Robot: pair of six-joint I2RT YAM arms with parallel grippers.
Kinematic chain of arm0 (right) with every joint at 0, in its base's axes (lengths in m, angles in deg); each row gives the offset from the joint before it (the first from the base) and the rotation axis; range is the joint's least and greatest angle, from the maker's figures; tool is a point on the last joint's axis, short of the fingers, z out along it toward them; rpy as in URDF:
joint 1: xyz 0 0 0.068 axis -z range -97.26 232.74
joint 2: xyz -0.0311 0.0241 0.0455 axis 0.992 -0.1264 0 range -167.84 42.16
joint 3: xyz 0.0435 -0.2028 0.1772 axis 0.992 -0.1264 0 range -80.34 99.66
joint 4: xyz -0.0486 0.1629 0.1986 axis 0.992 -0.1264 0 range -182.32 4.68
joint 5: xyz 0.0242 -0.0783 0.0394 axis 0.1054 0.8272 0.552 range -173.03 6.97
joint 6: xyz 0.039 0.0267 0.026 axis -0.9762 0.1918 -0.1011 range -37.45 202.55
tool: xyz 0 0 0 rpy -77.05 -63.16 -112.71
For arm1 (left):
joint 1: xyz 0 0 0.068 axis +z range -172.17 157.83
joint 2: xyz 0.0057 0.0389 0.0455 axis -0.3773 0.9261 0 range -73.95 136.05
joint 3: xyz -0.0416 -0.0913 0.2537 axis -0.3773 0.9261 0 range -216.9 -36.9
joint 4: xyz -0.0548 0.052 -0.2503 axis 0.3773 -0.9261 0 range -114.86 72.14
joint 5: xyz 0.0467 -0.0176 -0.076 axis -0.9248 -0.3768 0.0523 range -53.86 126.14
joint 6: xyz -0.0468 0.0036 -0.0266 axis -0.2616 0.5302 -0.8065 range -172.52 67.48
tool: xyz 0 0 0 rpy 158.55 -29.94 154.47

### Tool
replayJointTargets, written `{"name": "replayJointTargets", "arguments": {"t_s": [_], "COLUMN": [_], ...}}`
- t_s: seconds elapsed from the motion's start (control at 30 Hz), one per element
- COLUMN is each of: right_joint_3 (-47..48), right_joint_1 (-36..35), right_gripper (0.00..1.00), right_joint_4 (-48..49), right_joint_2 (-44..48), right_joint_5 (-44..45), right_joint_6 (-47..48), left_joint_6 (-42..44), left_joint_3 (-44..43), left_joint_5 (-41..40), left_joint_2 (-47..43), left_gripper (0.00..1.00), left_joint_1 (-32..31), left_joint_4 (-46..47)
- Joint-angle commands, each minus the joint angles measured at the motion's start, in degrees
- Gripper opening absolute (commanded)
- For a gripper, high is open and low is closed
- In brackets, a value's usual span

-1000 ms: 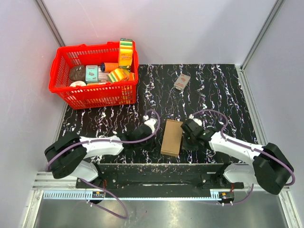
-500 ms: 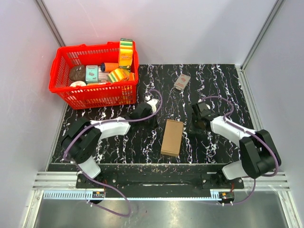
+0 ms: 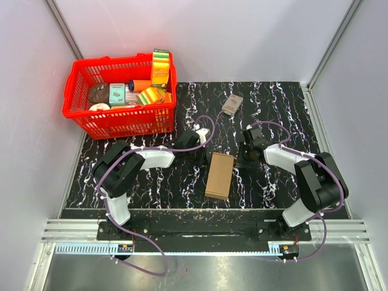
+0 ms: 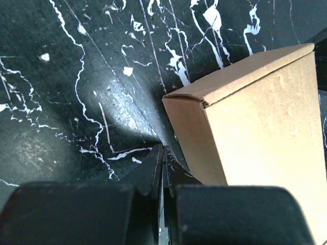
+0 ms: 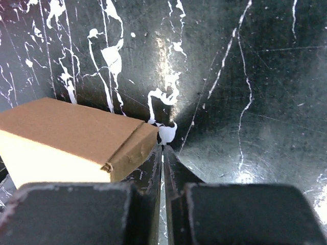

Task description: Fold the paper box

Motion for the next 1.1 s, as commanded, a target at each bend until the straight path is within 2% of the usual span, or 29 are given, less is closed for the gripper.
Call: {"name": "replayJointTargets", "arguments": {"t_s": [0.0,0.63,0.77,0.87,0.9,0.97,1.0,1.03,1.07], "right_joint_3": [1.8,1.5,2.2,2.7,3.3,4.0,4.6,4.8,4.8], "right_joint_1": [0.1,0.1,0.1,0.1,0.1,0.1,0.1,0.1,0.2], "right_gripper": [0.08,0.07,0.08,0.11,0.14,0.22,0.28,0.31,0.33], "right_joint_4": [4.0,9.7,5.5,2.0,1.2,-1.8,-2.8,-4.6,-5.3], "right_joint_2": [-1.0,-2.6,-1.4,0.4,0.6,1.8,2.3,2.9,4.4], "right_joint_5": [-3.0,-10.9,-6.0,-1.5,0.1,2.1,4.2,5.4,5.7], "right_joint_6": [0.1,-3.8,-2.6,-1.7,-1.2,-0.7,-0.2,-0.1,0.0], "left_joint_6": [-0.3,-0.2,-0.4,-1.8,-2.4,-2.8,-2.9,-2.9,-2.7], "left_joint_3": [-2.3,-4.7,-3.4,1.5,2.5,5.6,6.6,7.4,8.5], "left_joint_5": [2.8,3.7,-0.5,-2.9,-4.3,-5.7,-7.3,-8.4,-9.3], "left_joint_2": [1.0,1.9,0.5,-3.1,-5.2,-7.8,-9.2,-12.0,-13.4], "left_gripper": [0.00,0.00,0.00,0.01,0.12,0.18,0.22,0.35,0.41], "left_joint_1": [0.2,-1.4,-0.7,1.7,2.5,4.6,5.1,5.5,5.9], "left_joint_4": [4.3,3.2,1.3,1.6,1.6,1.1,0.9,0.4,-1.2]}}
